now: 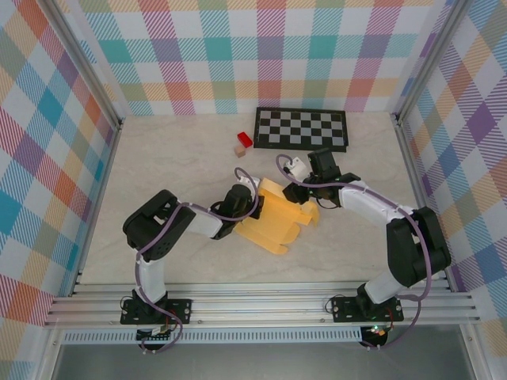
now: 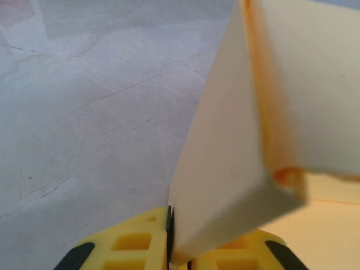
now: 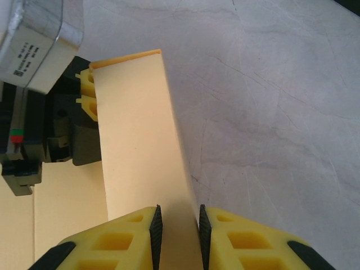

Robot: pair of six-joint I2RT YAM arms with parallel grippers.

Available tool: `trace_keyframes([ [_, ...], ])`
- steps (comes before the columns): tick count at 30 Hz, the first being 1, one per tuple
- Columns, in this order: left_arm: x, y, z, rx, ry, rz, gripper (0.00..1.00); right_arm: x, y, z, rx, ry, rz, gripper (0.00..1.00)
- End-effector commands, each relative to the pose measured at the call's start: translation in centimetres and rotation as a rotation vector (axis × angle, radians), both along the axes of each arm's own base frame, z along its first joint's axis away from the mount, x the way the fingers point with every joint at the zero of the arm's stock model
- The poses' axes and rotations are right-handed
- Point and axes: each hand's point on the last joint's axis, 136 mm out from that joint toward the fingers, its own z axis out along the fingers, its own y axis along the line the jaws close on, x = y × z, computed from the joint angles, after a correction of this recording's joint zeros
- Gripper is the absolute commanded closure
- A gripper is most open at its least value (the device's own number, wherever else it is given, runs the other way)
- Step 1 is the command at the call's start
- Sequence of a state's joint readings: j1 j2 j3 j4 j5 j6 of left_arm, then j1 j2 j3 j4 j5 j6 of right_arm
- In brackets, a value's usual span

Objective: Fold the paper box

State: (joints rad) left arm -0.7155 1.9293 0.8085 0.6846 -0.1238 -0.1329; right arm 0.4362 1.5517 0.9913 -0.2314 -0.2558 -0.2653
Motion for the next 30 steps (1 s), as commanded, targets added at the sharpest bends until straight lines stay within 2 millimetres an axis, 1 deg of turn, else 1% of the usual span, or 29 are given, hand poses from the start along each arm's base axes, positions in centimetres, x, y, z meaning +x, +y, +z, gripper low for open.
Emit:
trace_keyframes([
  [1, 1.6, -0.4, 1.3, -0.037, -0.04, 0.084, 0.89, -1.2, 0.1, -1.8, 0.002, 0.102, -0.003, 0.74],
  [5, 3.1, 0.6, 0.9, -0.01, -0.04, 0.199, 1.0, -1.0, 0.0, -2.3, 0.004, 0.132, -0.036, 0.74],
  [9, 3.9, 1.4, 0.3, 0.011, -0.027, 0.279, 1.0, -0.8, -0.3, -2.5, -0.001, 0.14, -0.073, 0.75],
  [13, 4.0, 2.2, -0.6, 0.038, -0.001, 0.327, 1.0, -0.6, -0.8, -2.9, -0.022, 0.148, -0.107, 0.75],
  [15, 3.8, 2.2, -0.8, 0.04, 0.004, 0.323, 1.0, -0.4, -0.8, -3.0, -0.028, 0.154, -0.116, 0.75],
  [18, 3.3, 1.6, -0.5, 0.021, 0.005, 0.264, 0.99, -0.2, -0.8, -3.2, -0.037, 0.164, -0.12, 0.75],
  [19, 3.1, 1.4, -0.1, 0.01, -0.002, 0.244, 0.94, -0.1, -0.8, -3.3, -0.039, 0.166, -0.121, 0.75],
  [21, 2.5, 1.6, 0.5, -0.007, -0.012, 0.201, 0.79, 0.0, -0.8, -3.4, -0.043, 0.168, -0.123, 0.75],
  [24, 1.7, 2.1, 1.5, -0.054, -0.019, 0.135, 0.64, 0.1, -0.8, -3.5, -0.049, 0.174, -0.123, 0.75],
  [27, 1.1, 2.8, 2.4, -0.079, -0.03, 0.071, 0.57, 0.2, -0.7, -3.6, -0.048, 0.183, -0.122, 0.75],
  [30, 0.6, 2.5, 3.4, -0.102, -0.06, 0.014, 0.52, 0.2, -0.6, -3.6, -0.044, 0.192, -0.124, 0.75],
])
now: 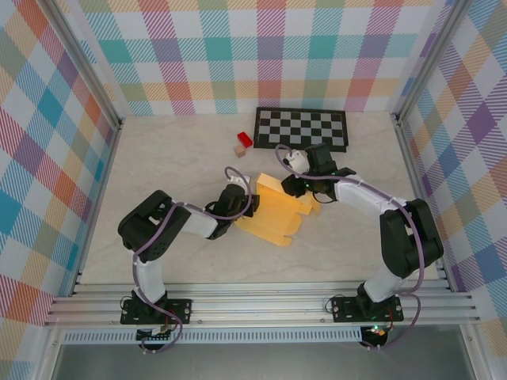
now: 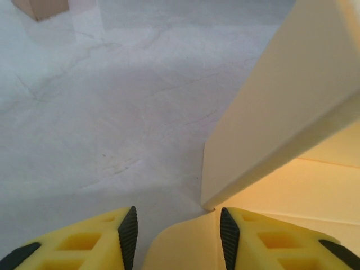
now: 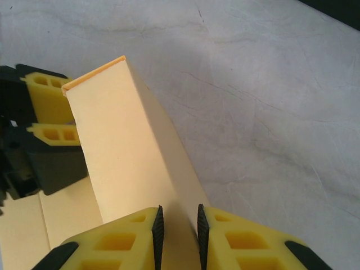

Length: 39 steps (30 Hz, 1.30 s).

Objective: Fold the paper box

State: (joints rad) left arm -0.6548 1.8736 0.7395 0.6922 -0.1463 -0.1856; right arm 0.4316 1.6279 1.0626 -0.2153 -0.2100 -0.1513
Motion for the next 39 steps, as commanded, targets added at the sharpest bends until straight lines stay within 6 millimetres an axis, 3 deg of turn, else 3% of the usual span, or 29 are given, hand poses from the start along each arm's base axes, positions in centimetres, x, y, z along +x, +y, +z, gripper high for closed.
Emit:
trace_keyframes([
  [1, 0.1, -1.6, 3.5, -0.078, -0.094, -0.108, 0.52, -2.3, -0.7, -3.4, -0.055, 0.16, -0.008, 0.75],
  [12, 3.9, -2.9, 5.2, -0.047, -0.166, -0.037, 0.52, -2.2, -0.6, -2.5, -0.048, 0.159, -0.008, 0.75],
  [20, 4.3, -3.8, 5.1, -0.002, -0.171, -0.037, 0.81, -2.4, -0.3, -2.6, -0.031, 0.183, -0.012, 0.75],
  [23, 4.2, -4.3, 5.2, 0.007, -0.18, -0.038, 0.96, -2.4, -0.1, -2.7, -0.01, 0.211, -0.039, 0.75],
  [25, 4.0, -4.5, 5.1, 0.021, -0.178, -0.033, 1.0, -2.3, 0.0, -2.6, 0.0, 0.22, -0.049, 0.75],
  [27, 3.6, -4.9, 4.9, 0.019, -0.166, -0.052, 0.99, -2.2, 0.0, -2.5, 0.003, 0.222, -0.054, 0.75],
  [30, 2.7, -4.8, 4.6, 0.024, -0.152, -0.081, 0.86, -2.1, -0.1, -2.4, -0.009, 0.213, -0.049, 0.75],
  [39, 0.3, -0.8, 4.1, 0.019, -0.039, -0.227, 0.55, -2.0, -1.2, -2.1, -0.108, 0.155, 0.041, 0.75],
])
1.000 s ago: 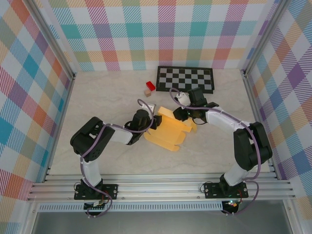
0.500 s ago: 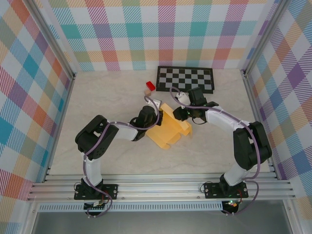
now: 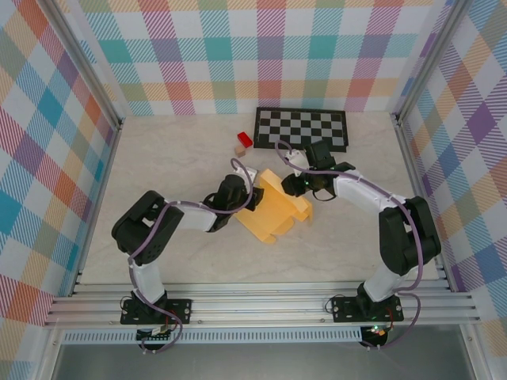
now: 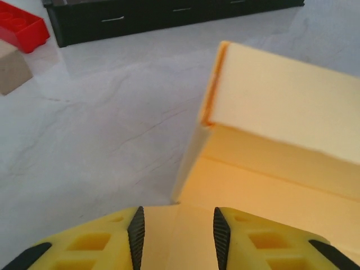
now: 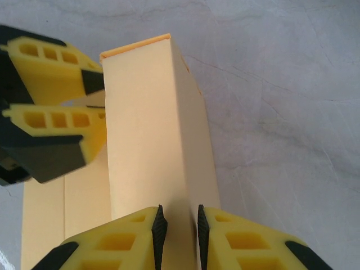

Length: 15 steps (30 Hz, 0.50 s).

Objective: Fold the paper box

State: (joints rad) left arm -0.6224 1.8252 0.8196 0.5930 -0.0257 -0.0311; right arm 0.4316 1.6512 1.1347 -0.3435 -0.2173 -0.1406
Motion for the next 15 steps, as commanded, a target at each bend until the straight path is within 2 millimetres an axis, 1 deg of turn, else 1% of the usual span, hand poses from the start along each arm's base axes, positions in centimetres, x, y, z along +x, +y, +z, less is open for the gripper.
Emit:
trace_keyframes([
  [1, -0.7, 0.7, 1.3, -0.039, 0.028, -0.093, 0.52, -1.4, -1.1, -2.1, -0.083, 0.076, 0.053, 0.74],
  [4, -0.2, 0.6, 1.3, -0.024, 0.02, -0.152, 0.46, -1.1, -1.1, -1.8, -0.064, 0.091, 0.069, 0.74],
  [7, 0.1, -0.9, 0.7, 0.016, 0.023, -0.264, 0.44, -0.9, -1.0, -1.5, -0.031, 0.126, 0.092, 0.75],
  [9, 0.5, -1.7, 0.7, 0.022, 0.012, -0.299, 0.44, -0.7, -1.1, -1.4, -0.023, 0.144, 0.099, 0.75],
  [12, 1.8, -2.1, 0.7, 0.04, -0.011, -0.292, 0.43, -0.3, -1.4, -1.4, -0.008, 0.162, 0.1, 0.75],
  [15, 2.7, -2.7, 0.3, 0.052, 0.008, -0.295, 0.44, -0.1, -1.5, -1.4, 0.006, 0.176, 0.096, 0.75],
])
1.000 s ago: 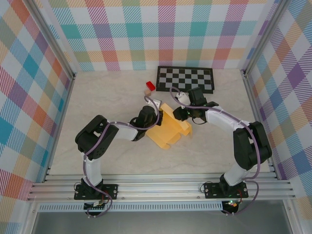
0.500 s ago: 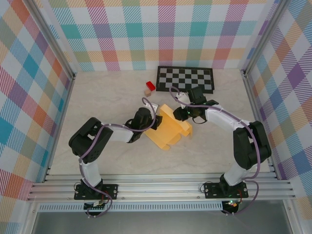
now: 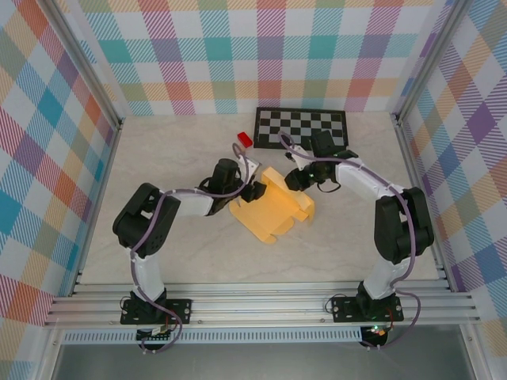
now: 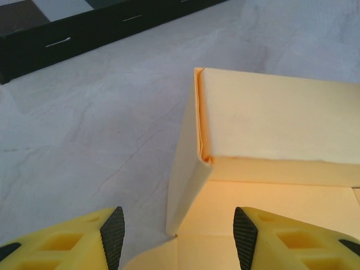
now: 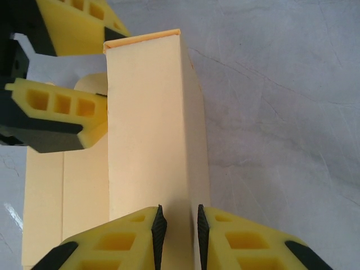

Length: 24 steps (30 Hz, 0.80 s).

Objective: Fold the paper box

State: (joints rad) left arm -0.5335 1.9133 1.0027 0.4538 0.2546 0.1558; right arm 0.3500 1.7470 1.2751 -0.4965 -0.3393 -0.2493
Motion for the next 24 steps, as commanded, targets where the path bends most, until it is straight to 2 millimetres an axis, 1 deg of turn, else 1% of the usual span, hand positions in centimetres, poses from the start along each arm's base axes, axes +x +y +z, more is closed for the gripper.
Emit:
trace_keyframes([
  [1, 0.7, -0.9, -0.3, 0.026, 0.005, -0.045, 0.44, -1.4, -0.3, -1.5, -0.01, 0.098, 0.029, 0.75],
  [4, 1.5, -1.0, -0.6, 0.046, 0.014, -0.01, 0.48, -1.4, -0.1, -1.4, 0.005, 0.106, 0.032, 0.75],
  [7, 1.6, -1.8, -0.6, 0.058, 0.011, -0.008, 0.52, -1.3, 0.1, -1.5, 0.013, 0.117, 0.034, 0.75],
  [8, 1.4, -2.2, -0.7, 0.06, 0.012, -0.019, 0.54, -1.3, 0.1, -1.4, 0.017, 0.118, 0.036, 0.75],
  [10, 1.0, -3.0, -0.9, 0.078, 0.01, -0.044, 0.66, -1.3, 0.2, -1.4, 0.023, 0.123, 0.038, 0.75],
  [11, 0.9, -3.3, -0.9, 0.086, 0.006, -0.049, 0.69, -1.2, 0.2, -1.3, 0.027, 0.124, 0.037, 0.75],
  [16, 0.3, -3.9, -0.8, 0.088, -0.014, -0.054, 0.71, -0.9, 0.0, -0.9, 0.051, 0.141, 0.016, 0.75],
  [17, 0.2, -3.8, -0.7, 0.084, -0.014, -0.05, 0.75, -0.8, -0.2, -0.9, 0.05, 0.142, 0.008, 0.75],
  [19, -0.1, -3.8, -0.7, 0.078, -0.011, -0.036, 0.89, -0.6, -0.5, -0.7, 0.053, 0.139, -0.008, 0.75],
  [21, -0.3, -3.6, -0.6, 0.069, -0.004, -0.015, 0.99, -0.3, -0.6, -0.2, 0.063, 0.137, -0.024, 0.74],
  [24, -0.7, -3.7, -0.6, 0.062, 0.008, 0.009, 1.0, 0.0, -0.5, 1.0, 0.093, 0.124, -0.04, 0.74],
])
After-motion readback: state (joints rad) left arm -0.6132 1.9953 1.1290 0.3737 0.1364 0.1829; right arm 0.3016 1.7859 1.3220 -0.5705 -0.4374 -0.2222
